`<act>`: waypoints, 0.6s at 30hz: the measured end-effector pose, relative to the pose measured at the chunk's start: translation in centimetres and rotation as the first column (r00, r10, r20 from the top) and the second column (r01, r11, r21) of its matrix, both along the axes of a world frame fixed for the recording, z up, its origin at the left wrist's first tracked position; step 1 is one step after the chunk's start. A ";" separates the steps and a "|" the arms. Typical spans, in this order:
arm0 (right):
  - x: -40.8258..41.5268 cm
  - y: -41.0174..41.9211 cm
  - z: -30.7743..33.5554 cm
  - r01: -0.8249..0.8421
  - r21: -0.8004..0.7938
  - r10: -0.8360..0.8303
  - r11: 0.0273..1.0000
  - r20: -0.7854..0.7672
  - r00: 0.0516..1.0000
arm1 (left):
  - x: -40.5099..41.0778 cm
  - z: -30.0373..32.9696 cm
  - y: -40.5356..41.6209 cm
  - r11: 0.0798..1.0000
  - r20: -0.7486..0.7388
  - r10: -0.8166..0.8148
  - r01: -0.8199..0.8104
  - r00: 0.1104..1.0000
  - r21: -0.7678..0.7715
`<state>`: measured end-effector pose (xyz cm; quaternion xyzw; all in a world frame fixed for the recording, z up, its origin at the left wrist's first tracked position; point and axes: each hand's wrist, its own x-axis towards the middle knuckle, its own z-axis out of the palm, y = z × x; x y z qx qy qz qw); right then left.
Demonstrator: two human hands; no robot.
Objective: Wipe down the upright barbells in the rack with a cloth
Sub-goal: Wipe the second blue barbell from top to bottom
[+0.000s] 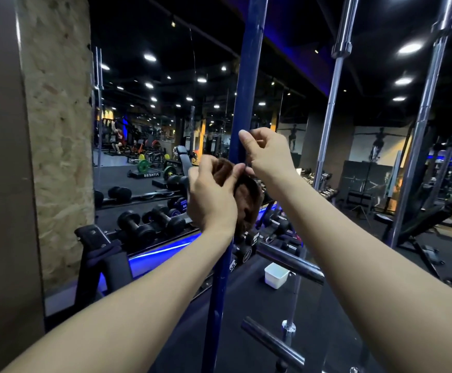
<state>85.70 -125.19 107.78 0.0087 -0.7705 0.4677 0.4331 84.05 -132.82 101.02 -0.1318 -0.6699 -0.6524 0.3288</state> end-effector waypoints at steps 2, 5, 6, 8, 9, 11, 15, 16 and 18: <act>0.0 0.2 0.0 0.001 0.012 -0.002 1.000 0.008 1.000 | 0.1 -0.9 0.3 0.999 -0.029 0.001 -0.002 1.000 -0.051; 0.3 0.6 0.1 0.004 0.004 -0.004 1.000 0.013 1.000 | 0.4 -2.1 0.4 0.965 -0.020 -0.125 0.117 0.992 -0.235; 0.3 0.9 0.2 -0.004 -0.012 0.004 1.000 0.008 1.000 | 0.5 -2.1 0.4 0.939 -0.011 -0.179 0.167 0.984 -0.300; 0.4 1.3 0.2 -0.015 -0.033 0.015 0.999 0.001 1.000 | 0.6 -1.8 0.0 0.877 0.033 -0.290 0.279 0.956 -0.391; 0.4 1.5 0.2 -0.018 -0.040 0.018 0.999 0.004 1.000 | 0.6 -1.8 -0.2 0.844 0.053 -0.327 0.316 0.944 -0.434; 0.4 1.7 0.2 -0.027 -0.041 0.027 0.999 0.015 1.000 | 0.4 -2.0 -0.5 0.802 0.054 -0.365 0.343 0.930 -0.490; 0.3 1.7 0.4 -0.031 -0.009 0.032 0.999 0.034 0.999 | -0.3 -2.4 -1.5 0.892 -0.095 -0.366 0.320 0.926 -0.319; 0.1 1.6 0.5 -0.026 0.007 0.026 1.000 0.031 0.999 | -0.4 -2.0 -1.7 0.918 -0.125 -0.348 0.310 0.929 -0.247; -0.2 1.4 0.4 0.007 0.054 -0.008 0.998 0.014 1.000 | -0.4 -0.6 -1.7 0.952 -0.168 -0.294 0.272 0.941 -0.139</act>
